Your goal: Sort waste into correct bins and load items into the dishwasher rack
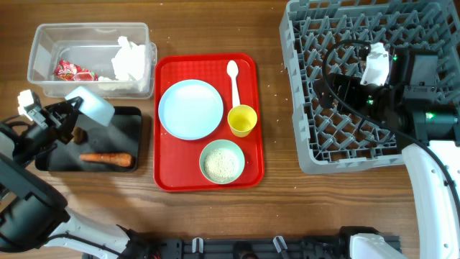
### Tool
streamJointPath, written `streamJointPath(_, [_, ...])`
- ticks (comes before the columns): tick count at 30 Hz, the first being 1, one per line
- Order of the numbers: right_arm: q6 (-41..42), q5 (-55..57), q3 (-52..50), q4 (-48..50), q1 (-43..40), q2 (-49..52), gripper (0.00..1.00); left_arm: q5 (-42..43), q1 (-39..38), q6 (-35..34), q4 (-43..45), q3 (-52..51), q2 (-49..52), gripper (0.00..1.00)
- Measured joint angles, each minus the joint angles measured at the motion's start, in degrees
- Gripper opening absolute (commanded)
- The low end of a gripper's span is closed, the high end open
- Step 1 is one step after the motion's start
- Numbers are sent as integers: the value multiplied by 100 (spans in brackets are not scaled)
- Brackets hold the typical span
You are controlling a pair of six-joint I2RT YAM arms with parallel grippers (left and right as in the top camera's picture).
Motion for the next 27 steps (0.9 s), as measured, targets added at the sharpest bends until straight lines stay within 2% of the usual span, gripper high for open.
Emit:
streamJointPath(5, [0, 2, 0, -2, 0, 0, 100, -546, -651, -46, -87, 378, -481, 4])
streamJointPath(11, [0, 0, 0, 2, 0, 0, 100, -2417, -2481, -815, 280, 938, -1759, 4])
streamJointPath(13, [0, 0, 0, 0, 0, 0, 100, -3447, -3268, -1185, 42, 970, -1967, 4])
streamJointPath(15, [0, 0, 0, -4, 0, 0, 100, -4592, -4085, -1611, -243, 962, -1976, 4])
streamJointPath(17, [0, 2, 0, -2, 0, 0, 100, -5331, -4616, -1958, -240, 916, -1945, 4])
streamJointPath(18, [2, 2, 0, 2, 0, 0, 100, -6190, -5213, -2352, -28, 833, -1917, 4])
streamJointPath(23, [0, 0, 0, 15, 0, 0, 100, -7713, -6225, -2859, 1010, 778, -1628, 4])
streamJointPath(27, [0, 2, 0, -114, 0, 0, 100, -8266, -6566, -3099, 730, 778, -1137, 4])
